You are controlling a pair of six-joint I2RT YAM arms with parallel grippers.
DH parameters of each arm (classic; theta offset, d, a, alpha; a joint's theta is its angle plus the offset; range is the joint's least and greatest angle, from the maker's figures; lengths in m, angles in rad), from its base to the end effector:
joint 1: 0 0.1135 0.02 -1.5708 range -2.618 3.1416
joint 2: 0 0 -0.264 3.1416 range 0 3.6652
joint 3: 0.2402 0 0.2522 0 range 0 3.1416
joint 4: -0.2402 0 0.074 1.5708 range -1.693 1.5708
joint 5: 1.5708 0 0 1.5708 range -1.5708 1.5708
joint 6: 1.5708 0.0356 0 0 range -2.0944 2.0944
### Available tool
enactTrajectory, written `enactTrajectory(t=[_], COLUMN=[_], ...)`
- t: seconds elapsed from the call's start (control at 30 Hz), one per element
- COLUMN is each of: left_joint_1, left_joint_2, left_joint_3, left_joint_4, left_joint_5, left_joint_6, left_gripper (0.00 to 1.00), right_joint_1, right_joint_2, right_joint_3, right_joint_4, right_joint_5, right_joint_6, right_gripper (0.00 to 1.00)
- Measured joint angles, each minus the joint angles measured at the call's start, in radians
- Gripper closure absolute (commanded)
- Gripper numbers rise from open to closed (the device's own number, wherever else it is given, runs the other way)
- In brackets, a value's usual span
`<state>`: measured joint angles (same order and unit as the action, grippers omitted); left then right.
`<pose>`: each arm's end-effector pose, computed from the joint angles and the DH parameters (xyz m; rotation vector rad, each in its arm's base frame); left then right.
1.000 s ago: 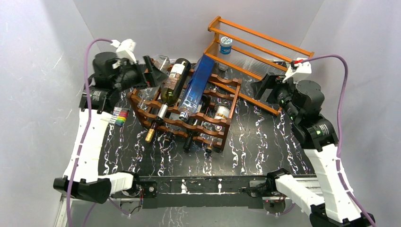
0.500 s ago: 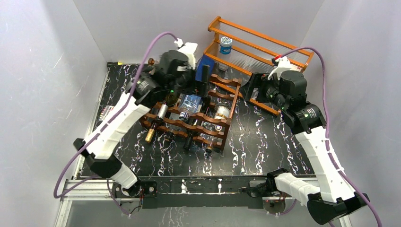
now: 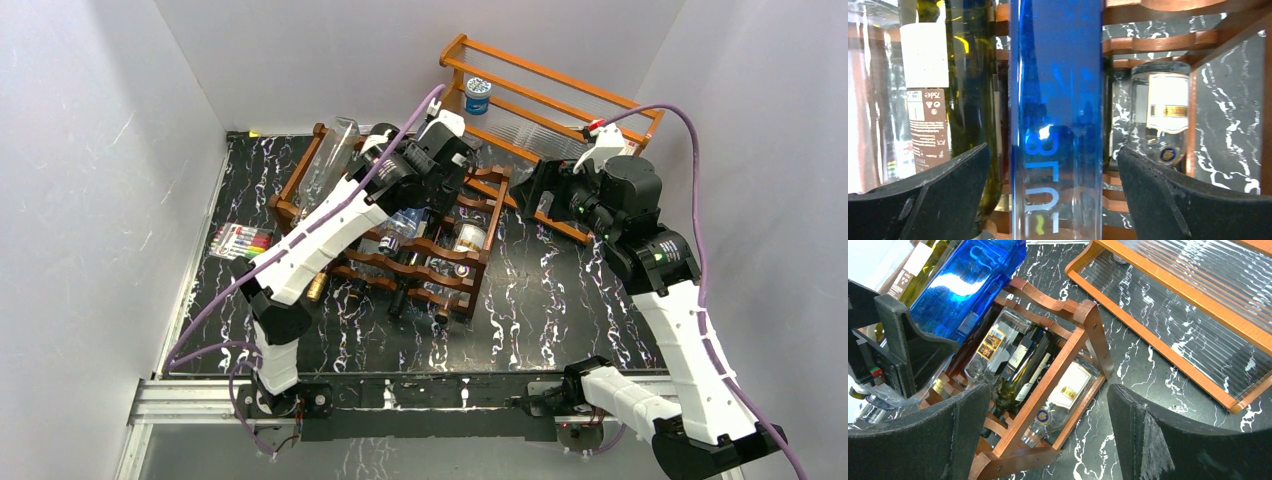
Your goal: Take the wine bottle off the wine rack
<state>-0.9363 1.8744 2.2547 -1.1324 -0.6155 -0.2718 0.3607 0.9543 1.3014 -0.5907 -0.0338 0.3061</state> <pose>0.2414 -0.2934 0.4417 0.4195 2.1216 0.0325 0.1714 0.0659 0.4422 -0.0746 1.8416 0.5010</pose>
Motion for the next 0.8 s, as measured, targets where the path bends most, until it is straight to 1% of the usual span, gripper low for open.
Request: enactTrajectory(t=[0.1,0.17,0.23,0.3,0.37,0.57,0.67,0.8], left_joint_1=[-0.002,-0.003,-0.005,-0.009,-0.014,-0.023,-0.023,-0.027], left_joint_2=[0.012,0.013,0.013,0.013,0.015,0.021,0.021,0.021], left_joint_3=[-0.002,-0.005,-0.014,-0.028,-0.046,-0.061,-0.063,-0.067], left_joint_4=[-0.010,-0.013,-0.013,-0.011,-0.014,-0.016,-0.015,-0.014], left_joint_5=[-0.037,-0.053,-0.073,-0.086,-0.098,-0.111,-0.111,-0.112], left_joint_6=[0.014,0.021,0.031,0.039,0.049,0.066,0.069,0.064], left_gripper=[0.11,0.14,0.14,0.12,0.13,0.28,0.41,0.52], right_joint_1=[0.000,0.000,0.000,0.000,0.000,0.000,0.000,0.000], right_joint_2=[0.000,-0.002,-0.006,-0.014,-0.024,-0.032,-0.032,-0.031], right_joint_3=[0.000,-0.002,-0.002,-0.004,-0.007,-0.009,-0.020,-0.025], right_joint_4=[-0.003,-0.003,-0.006,-0.006,-0.006,-0.006,-0.005,-0.006], right_joint_5=[0.000,0.000,0.000,0.000,0.000,-0.001,0.000,0.002], right_joint_6=[-0.004,-0.007,-0.011,-0.016,-0.019,-0.022,-0.022,-0.024], right_gripper=[0.02,0.02,0.02,0.02,0.02,0.02,0.02,0.02])
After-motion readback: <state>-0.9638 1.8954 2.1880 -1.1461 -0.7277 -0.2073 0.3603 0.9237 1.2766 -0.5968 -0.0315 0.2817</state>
